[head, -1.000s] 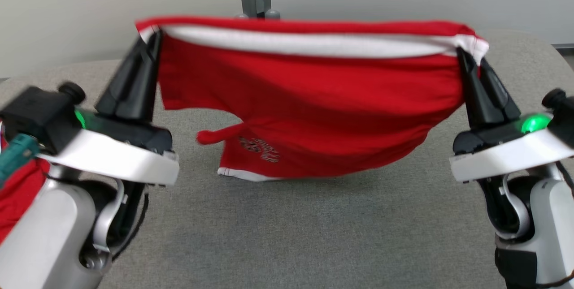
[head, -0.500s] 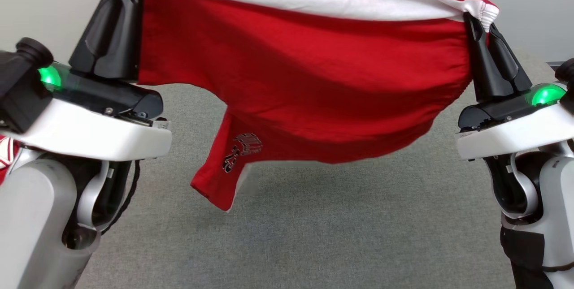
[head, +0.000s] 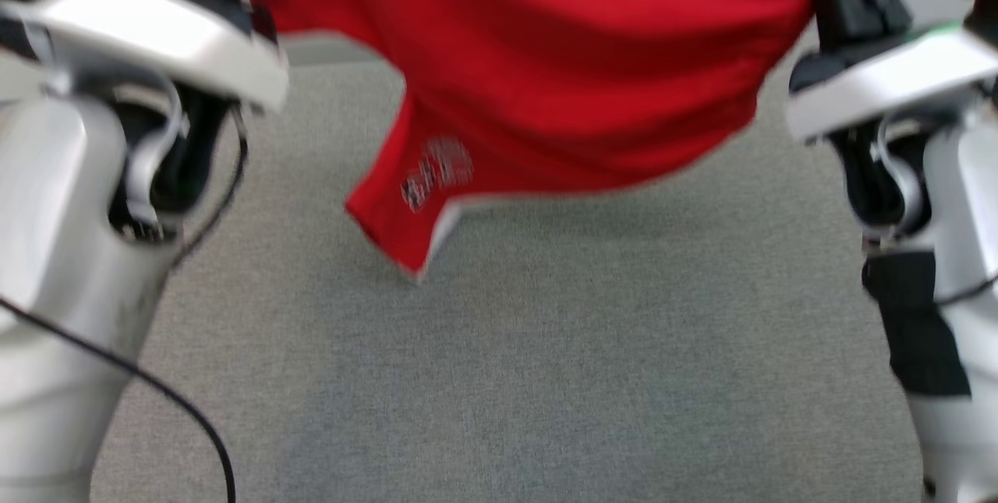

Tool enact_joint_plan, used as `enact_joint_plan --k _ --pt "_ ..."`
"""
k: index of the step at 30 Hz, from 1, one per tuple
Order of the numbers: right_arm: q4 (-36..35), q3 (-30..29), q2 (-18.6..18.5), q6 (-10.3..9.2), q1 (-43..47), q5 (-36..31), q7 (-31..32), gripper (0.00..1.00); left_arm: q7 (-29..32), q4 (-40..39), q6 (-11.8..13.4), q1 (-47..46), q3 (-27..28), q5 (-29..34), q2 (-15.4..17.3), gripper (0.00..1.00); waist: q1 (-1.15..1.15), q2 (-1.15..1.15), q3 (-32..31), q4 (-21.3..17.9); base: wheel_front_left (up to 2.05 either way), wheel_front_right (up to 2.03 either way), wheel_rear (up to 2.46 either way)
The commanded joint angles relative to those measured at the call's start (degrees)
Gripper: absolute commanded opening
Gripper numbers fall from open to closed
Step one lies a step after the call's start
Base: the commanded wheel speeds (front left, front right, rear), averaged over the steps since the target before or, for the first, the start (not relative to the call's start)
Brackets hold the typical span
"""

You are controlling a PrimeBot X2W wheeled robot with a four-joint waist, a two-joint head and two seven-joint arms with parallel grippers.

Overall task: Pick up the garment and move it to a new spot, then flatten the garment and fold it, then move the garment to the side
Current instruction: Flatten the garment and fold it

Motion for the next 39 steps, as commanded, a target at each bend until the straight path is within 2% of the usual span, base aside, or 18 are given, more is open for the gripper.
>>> enact_joint_plan --k 1,7,12,13,19,23,26,30,39 --pt "3.48 0.49 -0.63 -0.03 -4.27 0.44 -1.75 0.0 -1.18 3.93 -0.95 -4.39 0.49 0.25 -0.7 0.0 0.0 0.0 3.29 0.26 0.0 0.0 0.0" --pt "17.86 2.81 -0.36 -0.03 -18.37 2.38 -8.7 0.0 -4.91 20.03 -4.22 -17.92 1.48 0.45 -4.13 0.0 0.0 0.0 9.39 0.68 0.0 0.0 0.0" --pt "28.6 4.26 0.09 -0.06 -28.2 3.04 -12.1 0.0 -8.24 33.14 -7.26 -27.48 1.52 0.95 -6.4 0.0 0.0 0.0 12.77 0.9 0.0 0.0 0.0" --pt "28.6 4.26 0.09 -0.06 -28.2 3.04 -12.1 0.0 -8.24 33.14 -7.26 -27.48 1.52 0.95 -6.4 0.0 0.0 0.0 12.77 0.9 0.0 0.0 0.0" --pt "36.25 4.25 0.69 -0.08 -34.08 1.5 -12.9 0.0 -12.49 44.87 -11.4 -33.35 -0.06 1.58 -9.09 0.0 0.0 0.0 16.75 1.84 0.0 0.0 0.0" --pt "37.53 6.42 1.37 -0.06 -31.45 0.98 -12.87 0.0 -15.76 49.66 -13.64 -30.77 -1.64 2.29 -10.78 0.0 0.0 0.0 18.26 2.4 0.0 0.0 0.0" --pt "36.53 7.92 1.5 -0.05 -27.68 2.37 -12.88 0.0 -17.48 50.25 -14.74 -26.87 -2.53 2.45 -11.91 0.0 0.0 0.0 18.62 2.66 0.0 0.0 0.0" --pt "33.56 9.7 0.99 -0.02 -20.94 5.91 -12.88 0.0 -18.45 46.88 -15.49 -19.48 -2.69 2.97 -12.24 0.0 0.0 0.0 18.3 2.93 0.0 0.0 0.0" --pt "22.07 14.66 -1.82 -0.02 0.22 13.01 -12.9 0.0 -18.61 25.42 -12.24 8.23 -0.06 6.2 -10.03 0.0 0.0 0.0 12.14 3.28 0.0 0.0 0.0"
